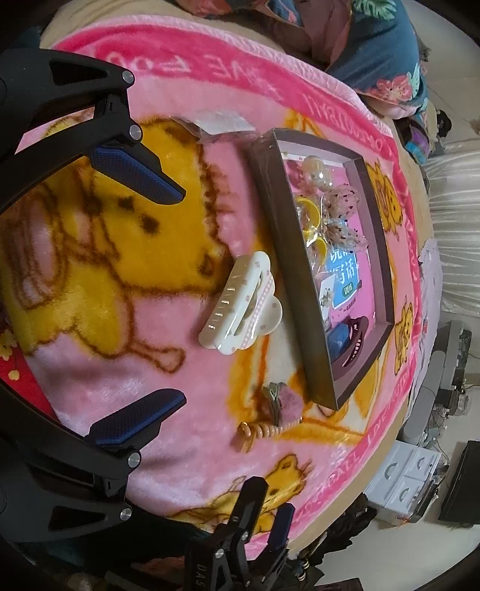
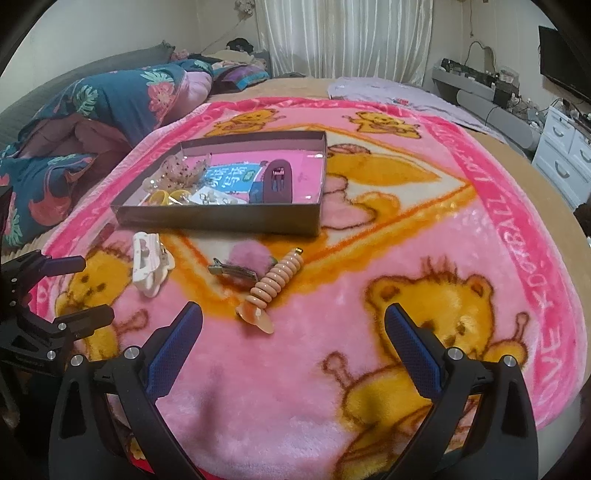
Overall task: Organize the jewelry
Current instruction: 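Withdraw both grippers from the box lid back over the remaining items, then grasp the white claw clip with left gripper while right grasps the peach coiled hair tie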
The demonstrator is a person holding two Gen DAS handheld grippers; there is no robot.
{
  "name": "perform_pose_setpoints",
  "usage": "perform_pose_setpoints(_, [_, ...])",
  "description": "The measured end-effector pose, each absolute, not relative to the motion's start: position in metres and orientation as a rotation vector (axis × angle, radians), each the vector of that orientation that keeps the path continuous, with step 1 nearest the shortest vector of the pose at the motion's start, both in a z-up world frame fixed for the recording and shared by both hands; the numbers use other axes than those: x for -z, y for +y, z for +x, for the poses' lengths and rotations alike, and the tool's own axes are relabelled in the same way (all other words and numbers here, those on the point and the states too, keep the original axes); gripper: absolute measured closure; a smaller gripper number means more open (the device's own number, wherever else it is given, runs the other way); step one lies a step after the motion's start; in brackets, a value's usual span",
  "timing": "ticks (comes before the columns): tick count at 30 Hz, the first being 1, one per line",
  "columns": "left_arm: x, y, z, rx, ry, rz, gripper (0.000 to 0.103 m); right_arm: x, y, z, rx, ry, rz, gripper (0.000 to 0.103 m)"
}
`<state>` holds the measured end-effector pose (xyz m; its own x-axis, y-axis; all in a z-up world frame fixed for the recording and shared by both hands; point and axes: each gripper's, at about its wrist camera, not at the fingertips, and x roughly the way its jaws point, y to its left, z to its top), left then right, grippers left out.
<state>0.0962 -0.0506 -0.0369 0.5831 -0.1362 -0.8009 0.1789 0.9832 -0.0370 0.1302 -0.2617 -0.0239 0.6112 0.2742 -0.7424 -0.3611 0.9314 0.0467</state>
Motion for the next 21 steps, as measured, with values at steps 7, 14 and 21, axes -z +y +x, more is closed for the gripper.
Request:
perform_pose_setpoints(7, [0.042,-0.049,0.109,0.187,0.921,0.046,0.01,0.033,-0.251,0.144,-0.395,0.87,-0.095,0.005])
perform_pose_setpoints(14, [0.045,-0.047,0.123,0.202,0.908,0.032,0.01,0.047,-0.24,0.162,-0.407,0.926,-0.096,0.016])
perform_pose_setpoints(21, [0.049,-0.049,0.133,0.203,0.908,0.031,0.01,0.06,-0.234,0.167,-0.395,0.967,-0.104,0.021])
